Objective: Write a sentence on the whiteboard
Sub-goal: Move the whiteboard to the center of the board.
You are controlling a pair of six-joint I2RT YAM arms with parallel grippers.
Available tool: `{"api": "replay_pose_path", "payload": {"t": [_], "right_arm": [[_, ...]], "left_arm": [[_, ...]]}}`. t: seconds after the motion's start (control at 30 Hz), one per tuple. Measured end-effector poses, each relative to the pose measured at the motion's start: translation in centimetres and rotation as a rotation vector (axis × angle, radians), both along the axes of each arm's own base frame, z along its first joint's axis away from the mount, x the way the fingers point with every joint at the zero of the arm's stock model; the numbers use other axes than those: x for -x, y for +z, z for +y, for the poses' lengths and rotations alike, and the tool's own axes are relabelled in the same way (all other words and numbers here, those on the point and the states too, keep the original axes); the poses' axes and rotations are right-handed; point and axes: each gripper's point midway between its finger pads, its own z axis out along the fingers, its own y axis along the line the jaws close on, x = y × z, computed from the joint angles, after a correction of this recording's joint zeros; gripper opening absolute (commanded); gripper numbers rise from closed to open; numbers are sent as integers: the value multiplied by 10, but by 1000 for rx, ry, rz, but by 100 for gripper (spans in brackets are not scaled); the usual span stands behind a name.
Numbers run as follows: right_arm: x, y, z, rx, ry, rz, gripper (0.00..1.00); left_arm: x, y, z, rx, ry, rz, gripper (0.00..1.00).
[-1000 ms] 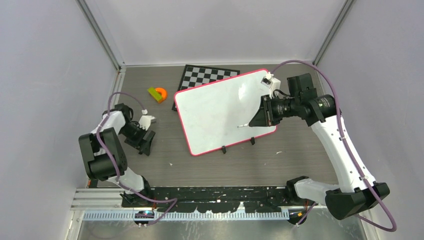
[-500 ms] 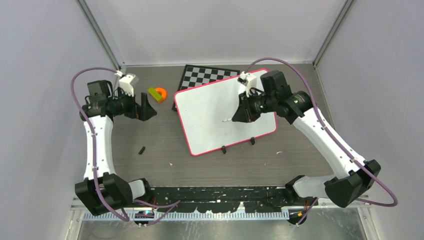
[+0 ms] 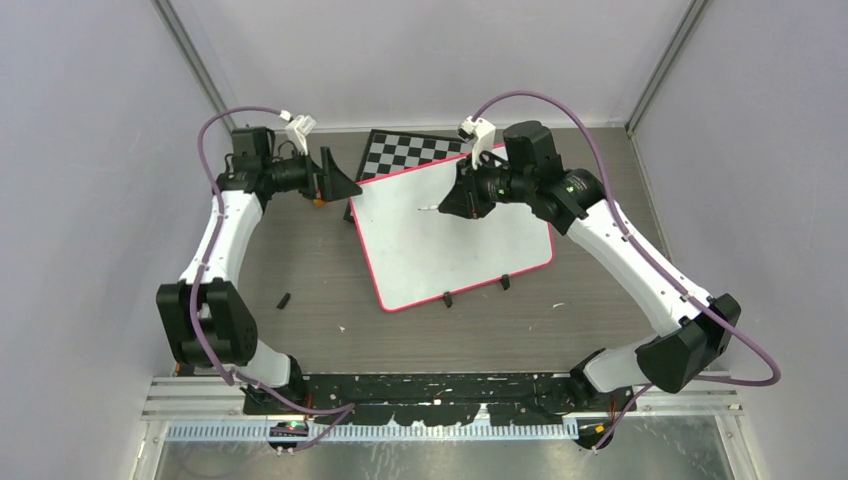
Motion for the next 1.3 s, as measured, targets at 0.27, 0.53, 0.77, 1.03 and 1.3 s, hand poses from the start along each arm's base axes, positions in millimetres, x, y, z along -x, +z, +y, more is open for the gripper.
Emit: {"api": "replay_pose_path", "payload": {"t": [0.27, 0.53, 0.77, 1.03, 1.3], "right_arm": [[19, 12, -11, -17, 12, -34, 0], [40, 27, -26, -28, 25, -93, 0], [49, 1, -31, 2, 33, -43, 0], [54, -16, -31, 15, 34, 11, 0], [55, -15, -31, 8, 33, 23, 0]], "left_arm": [[-22, -9, -46, 58, -138, 44, 55], [2, -13, -85, 127, -316, 86, 11], [25, -17, -104, 116, -430, 66, 0], [44, -21, -127, 94, -509, 54, 0], [55, -21, -147, 78, -573, 58, 40]]}}
